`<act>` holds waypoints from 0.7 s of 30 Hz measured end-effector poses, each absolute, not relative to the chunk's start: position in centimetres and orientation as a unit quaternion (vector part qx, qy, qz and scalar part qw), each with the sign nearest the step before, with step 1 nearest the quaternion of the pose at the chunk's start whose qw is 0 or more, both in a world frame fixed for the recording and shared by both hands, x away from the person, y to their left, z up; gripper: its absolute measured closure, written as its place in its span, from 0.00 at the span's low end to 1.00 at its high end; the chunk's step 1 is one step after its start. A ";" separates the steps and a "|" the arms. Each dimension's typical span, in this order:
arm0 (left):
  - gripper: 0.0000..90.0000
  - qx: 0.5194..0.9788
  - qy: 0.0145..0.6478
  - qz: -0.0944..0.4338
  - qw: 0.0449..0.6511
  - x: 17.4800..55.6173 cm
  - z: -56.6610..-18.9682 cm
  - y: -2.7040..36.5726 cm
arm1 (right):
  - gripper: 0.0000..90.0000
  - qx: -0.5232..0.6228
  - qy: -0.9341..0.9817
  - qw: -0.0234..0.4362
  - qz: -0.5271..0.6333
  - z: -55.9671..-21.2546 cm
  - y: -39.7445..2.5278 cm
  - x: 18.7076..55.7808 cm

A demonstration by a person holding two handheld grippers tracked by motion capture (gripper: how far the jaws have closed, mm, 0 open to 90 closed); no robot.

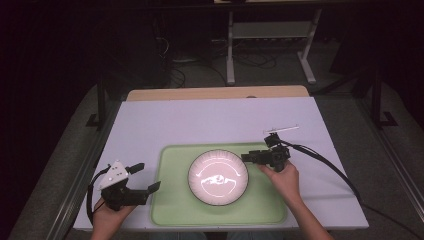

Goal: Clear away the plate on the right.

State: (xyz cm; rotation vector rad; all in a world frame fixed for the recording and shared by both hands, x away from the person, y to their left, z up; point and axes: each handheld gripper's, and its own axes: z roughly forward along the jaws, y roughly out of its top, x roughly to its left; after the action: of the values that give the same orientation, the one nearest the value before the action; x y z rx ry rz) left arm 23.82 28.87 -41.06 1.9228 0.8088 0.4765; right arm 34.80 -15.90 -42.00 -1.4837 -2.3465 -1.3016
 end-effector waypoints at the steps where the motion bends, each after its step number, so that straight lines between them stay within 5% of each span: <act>1: 0.17 0.788 0.332 0.195 0.480 23.8 -41.1 28.9 | 0.55 -0.484 -0.765 0.038 -0.424 -42.0 -15.9 34.8; 21: 0.17 0.788 0.336 0.193 0.479 24.0 -41.2 28.9 | 0.36 -0.427 -0.770 -0.097 -0.464 -40.2 -19.5 32.6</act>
State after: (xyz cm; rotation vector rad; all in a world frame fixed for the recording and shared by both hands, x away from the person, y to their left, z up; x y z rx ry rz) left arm 23.97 28.86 -41.21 1.9229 0.8192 0.4703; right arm 32.57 -19.49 -40.21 -1.4314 -2.5815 -1.5543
